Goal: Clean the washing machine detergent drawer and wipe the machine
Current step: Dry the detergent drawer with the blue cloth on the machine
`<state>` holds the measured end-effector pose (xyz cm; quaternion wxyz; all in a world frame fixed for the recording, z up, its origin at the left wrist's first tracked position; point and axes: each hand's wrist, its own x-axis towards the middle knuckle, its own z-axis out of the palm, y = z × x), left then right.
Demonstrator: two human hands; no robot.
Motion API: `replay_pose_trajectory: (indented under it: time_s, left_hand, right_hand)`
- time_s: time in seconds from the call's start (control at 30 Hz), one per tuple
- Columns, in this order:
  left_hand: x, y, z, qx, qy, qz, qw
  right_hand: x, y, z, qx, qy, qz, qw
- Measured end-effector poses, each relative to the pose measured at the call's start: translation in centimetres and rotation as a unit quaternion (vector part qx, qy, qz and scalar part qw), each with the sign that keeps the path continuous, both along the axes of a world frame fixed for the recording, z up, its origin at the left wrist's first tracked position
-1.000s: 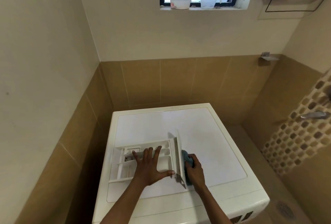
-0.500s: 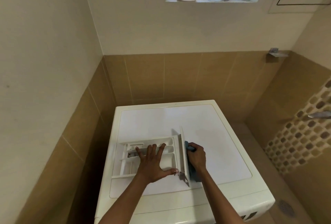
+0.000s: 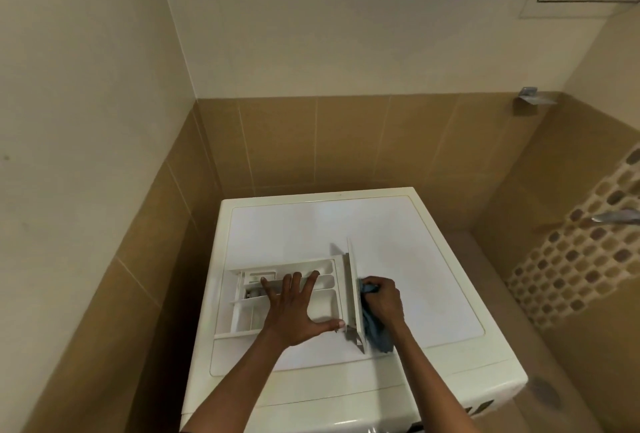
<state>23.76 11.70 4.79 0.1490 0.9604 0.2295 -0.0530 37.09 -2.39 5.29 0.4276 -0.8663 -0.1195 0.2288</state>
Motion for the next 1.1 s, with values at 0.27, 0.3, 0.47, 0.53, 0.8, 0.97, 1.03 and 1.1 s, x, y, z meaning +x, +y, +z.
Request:
replay_pose_trajectory:
  time_s: [0.27, 0.3, 0.47, 0.53, 0.8, 0.97, 1.03, 1.1]
  left_hand:
    - [0.0, -0.1, 0.3, 0.0, 0.009, 0.008, 1.0]
    - [0.0, -0.1, 0.3, 0.0, 0.014, 0.006, 1.0]
    - [-0.2, -0.2, 0.5, 0.001, 0.003, 0.012, 1.0]
    - [-0.2, -0.2, 0.3, 0.003, 0.007, 0.016, 1.0]
    - [-0.2, 0.3, 2.0, -0.017, -0.052, -0.001, 0.998]
    - [3.4, -1.1, 8.4, -0.058, -0.324, 0.086, 0.941]
    - [5.5, -2.9, 12.2, -0.111, -0.393, 0.07, 0.91]
    - [7.5, -5.1, 15.7, -0.212, -0.39, 0.015, 0.896]
  right_hand:
    - [1.4, 2.7, 0.3, 0.051, 0.026, -0.118, 0.991]
    - [1.3, 2.6, -0.2, 0.046, 0.02, -0.135, 0.99]
    - [1.7, 1.7, 0.1, 0.058, 0.007, -0.186, 0.981]
    - [2.5, 0.9, 1.4, 0.096, -0.001, -0.231, 0.968]
    - [5.5, -3.8, 8.5, 0.292, 0.027, -0.204, 0.934]
    - [4.9, -6.5, 14.9, 0.412, 0.065, -0.14, 0.898]
    - [4.6, -7.5, 16.6, 0.449, 0.079, -0.147, 0.878]
    - [4.0, -8.8, 18.1, 0.475, 0.099, -0.16, 0.86]
